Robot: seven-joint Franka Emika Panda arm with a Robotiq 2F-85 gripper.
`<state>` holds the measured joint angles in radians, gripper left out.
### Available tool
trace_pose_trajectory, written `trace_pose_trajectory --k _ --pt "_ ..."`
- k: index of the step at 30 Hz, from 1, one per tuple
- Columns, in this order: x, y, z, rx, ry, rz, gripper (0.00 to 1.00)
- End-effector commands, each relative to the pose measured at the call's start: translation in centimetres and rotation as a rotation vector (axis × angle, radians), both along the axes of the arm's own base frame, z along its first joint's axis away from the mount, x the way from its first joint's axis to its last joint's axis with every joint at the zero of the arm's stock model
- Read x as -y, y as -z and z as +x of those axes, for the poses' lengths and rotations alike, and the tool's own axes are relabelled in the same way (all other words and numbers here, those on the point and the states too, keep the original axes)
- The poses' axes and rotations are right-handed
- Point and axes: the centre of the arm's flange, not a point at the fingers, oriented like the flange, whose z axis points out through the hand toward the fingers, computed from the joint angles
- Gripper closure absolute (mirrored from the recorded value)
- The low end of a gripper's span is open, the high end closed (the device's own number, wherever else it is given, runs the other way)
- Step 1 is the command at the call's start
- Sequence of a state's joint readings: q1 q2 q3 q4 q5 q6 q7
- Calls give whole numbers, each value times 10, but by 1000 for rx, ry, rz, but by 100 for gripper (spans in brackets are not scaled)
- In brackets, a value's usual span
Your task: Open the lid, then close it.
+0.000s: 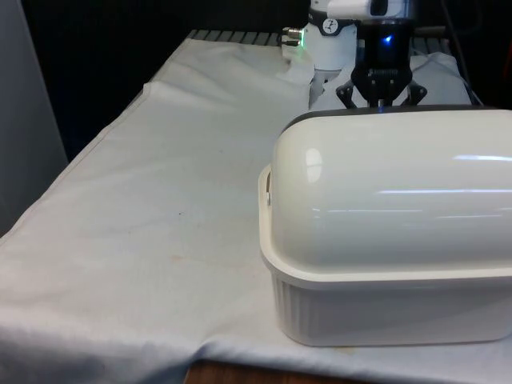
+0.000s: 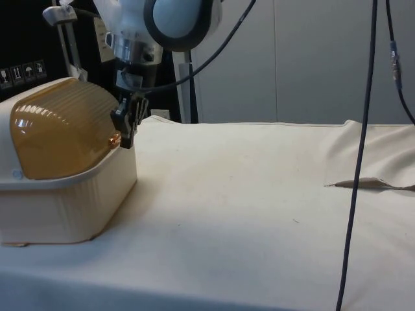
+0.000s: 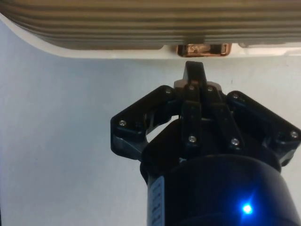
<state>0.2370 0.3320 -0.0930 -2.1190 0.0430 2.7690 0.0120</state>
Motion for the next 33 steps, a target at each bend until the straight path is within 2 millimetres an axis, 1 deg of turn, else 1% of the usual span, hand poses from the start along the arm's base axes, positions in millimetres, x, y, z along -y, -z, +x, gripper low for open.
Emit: trace_pose_trajectory --k 1,10,21,28,29,33 --pt "-2 0 0 1 -3 3 100" --pt "-3 -6 4 15 -3 3 100" --pt "-7 -6 6 17 -6 5 100" --pt "-6 -19 6 33 -6 8 100" --pt "-6 -16 7 32 -7 7 100" --pt "-5 -29 7 47 -6 11 100"
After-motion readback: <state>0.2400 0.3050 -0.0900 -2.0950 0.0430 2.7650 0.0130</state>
